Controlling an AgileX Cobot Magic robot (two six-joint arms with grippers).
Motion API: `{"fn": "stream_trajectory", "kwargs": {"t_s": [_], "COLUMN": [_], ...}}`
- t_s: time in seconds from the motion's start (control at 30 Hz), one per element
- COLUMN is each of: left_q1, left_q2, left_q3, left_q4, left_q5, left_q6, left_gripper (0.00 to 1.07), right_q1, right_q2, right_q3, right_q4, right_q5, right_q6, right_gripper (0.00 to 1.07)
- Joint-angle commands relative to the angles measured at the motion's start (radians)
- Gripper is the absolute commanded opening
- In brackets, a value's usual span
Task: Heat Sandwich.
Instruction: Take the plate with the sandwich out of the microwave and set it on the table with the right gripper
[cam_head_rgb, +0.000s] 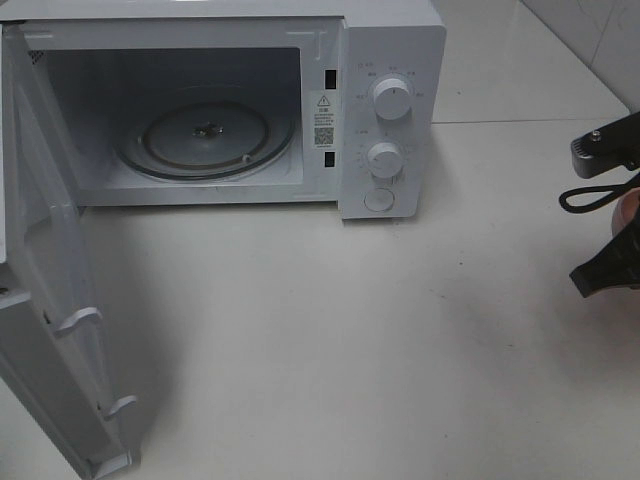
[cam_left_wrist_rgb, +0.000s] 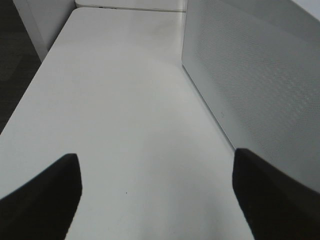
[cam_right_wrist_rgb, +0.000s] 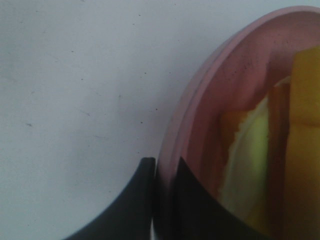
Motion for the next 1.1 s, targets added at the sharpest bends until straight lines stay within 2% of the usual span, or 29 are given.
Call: {"fn": "stream_trajectory", "kwargs": {"t_s": [0.03, 0.3, 0.57, 0.87, 0.97, 1.1], "left_q1": [0.004, 0.004, 0.004, 0.004, 0.004, 0.004], "left_q2": [-0.006, -0.006, -0.006, -0.006, -0.006, -0.006], "left_q3": [0.002, 0.002, 0.002, 0.002, 0.002, 0.002], "left_q4": [-0.006, -0.006, -0.006, -0.006, -0.006, -0.006], "left_q5": [-0.017, -0.017, -0.017, -0.017, -0.017, -0.017], "left_q6": [-0.002, -0.002, -0.002, -0.002, -0.002, -0.002], "left_gripper": [0.78, 0.78, 0.78, 0.78, 0.78, 0.78], "right_q1": [-0.042, -0.111, -0.111, -0.111, -0.111, -0.111], "right_q2": [0.035, 0.166, 0.262, 0.349, 0.355, 0.355], "right_q3": [-0.002, -0.002, -0.002, -0.027, -0.039, -0.05], "right_q4": [-0.029, -0.029, -0.03, -0.155, -0.16, -0.16], "right_q5": [-0.033, -0.112, -0.191, -0.245, -0.243, -0.246], "right_q6": [0.009, 0.034, 0.034, 0.119, 0.121, 0.121], "right_gripper": [0.0, 0.0, 0.0, 0.0, 0.0, 0.06]}}
